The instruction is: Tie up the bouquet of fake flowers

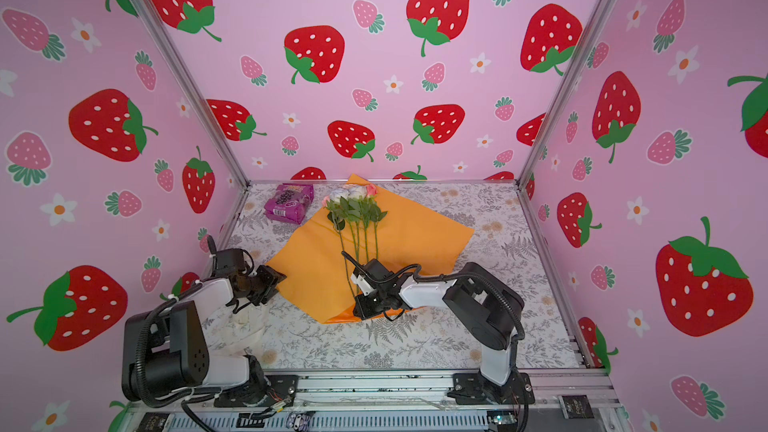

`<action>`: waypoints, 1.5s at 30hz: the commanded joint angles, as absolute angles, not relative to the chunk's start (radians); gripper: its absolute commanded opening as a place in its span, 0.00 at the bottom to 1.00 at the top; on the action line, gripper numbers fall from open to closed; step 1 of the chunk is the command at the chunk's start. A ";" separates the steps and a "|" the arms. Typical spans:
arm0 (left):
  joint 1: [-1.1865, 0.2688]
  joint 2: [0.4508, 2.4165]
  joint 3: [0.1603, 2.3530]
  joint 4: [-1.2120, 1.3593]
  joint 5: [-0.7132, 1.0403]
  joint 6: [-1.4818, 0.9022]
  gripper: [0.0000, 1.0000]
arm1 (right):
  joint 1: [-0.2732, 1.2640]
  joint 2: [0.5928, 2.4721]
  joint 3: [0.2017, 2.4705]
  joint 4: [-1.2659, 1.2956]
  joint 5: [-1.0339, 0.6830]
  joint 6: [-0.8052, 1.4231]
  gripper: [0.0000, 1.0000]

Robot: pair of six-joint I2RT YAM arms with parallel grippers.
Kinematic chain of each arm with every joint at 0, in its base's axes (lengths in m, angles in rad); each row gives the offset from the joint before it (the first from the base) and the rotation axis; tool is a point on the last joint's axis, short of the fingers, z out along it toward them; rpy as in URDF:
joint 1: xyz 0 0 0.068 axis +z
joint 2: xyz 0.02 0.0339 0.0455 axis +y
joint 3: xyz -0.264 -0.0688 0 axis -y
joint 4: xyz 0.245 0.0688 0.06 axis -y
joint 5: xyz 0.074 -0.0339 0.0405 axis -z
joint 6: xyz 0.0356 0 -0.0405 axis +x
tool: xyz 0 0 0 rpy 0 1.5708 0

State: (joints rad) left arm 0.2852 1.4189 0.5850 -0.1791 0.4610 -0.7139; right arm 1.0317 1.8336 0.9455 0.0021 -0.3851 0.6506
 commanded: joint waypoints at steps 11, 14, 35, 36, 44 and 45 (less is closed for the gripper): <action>0.284 1.468 0.484 0.086 0.760 -0.852 0.58 | 1.023 1.865 0.917 -0.036 -0.353 0.664 0.18; 0.280 1.419 0.449 0.184 0.807 -0.918 0.58 | 1.023 1.864 0.919 -0.033 -0.353 0.667 0.18; 0.032 1.162 0.489 -0.040 0.529 -0.889 0.32 | 1.023 1.783 0.956 -0.085 -0.324 0.709 0.23; 0.025 1.149 0.503 -0.071 0.510 -0.872 0.26 | 1.024 1.768 0.951 -0.088 -0.315 0.713 0.23; 0.006 1.206 0.553 -0.104 0.539 -0.821 0.07 | 1.023 1.668 0.914 -0.104 -0.321 0.738 0.23; 0.001 1.213 0.559 -0.109 0.540 -0.816 0.07 | 1.023 1.653 0.910 -0.110 -0.309 0.748 0.23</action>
